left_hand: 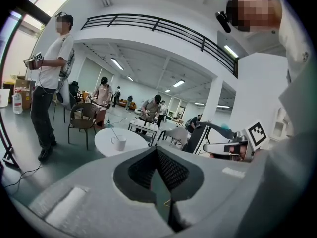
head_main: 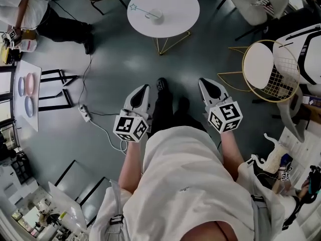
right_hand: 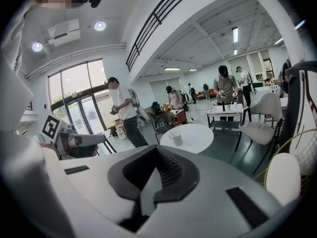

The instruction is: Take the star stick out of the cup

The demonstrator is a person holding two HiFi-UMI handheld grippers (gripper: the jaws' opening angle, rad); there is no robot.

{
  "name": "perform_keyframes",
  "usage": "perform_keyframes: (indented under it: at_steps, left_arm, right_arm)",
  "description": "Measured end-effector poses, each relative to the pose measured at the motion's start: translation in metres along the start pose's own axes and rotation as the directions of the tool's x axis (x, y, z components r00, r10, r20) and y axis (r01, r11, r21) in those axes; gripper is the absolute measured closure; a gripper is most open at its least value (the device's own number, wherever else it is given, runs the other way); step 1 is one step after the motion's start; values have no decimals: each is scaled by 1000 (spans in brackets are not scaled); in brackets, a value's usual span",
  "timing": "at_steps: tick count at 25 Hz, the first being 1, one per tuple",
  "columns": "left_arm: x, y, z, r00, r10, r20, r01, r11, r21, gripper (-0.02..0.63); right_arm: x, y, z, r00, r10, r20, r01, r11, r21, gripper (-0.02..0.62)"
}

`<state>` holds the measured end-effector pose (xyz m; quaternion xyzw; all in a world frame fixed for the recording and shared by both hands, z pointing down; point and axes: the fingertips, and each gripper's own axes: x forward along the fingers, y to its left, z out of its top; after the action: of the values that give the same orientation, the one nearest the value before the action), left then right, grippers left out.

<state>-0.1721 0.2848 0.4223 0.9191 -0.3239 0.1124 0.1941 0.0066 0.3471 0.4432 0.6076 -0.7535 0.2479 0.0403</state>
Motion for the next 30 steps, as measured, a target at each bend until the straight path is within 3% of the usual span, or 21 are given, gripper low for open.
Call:
perform_keyframes:
  at_steps: [5, 12, 21, 30]
  left_arm:
    - [16, 15, 0, 1000, -4, -14, 4, 1000, 15, 597]
    - [57, 32, 14, 999, -32, -31, 37, 987, 157, 597]
    - [112, 70, 60, 998, -59, 9, 57, 987, 152, 597]
    - [132, 108, 83, 996, -92, 8, 89, 981, 170, 597]
  right_arm:
    - [13, -7, 3, 1000, -17, -13, 17, 1000, -3, 589]
    - [34, -28, 25, 998, -62, -8, 62, 998, -5, 589]
    - [87, -44, 75, 995, -93, 20, 93, 996, -14, 589]
    - [143, -29, 106, 996, -83, 34, 84, 996, -43, 589]
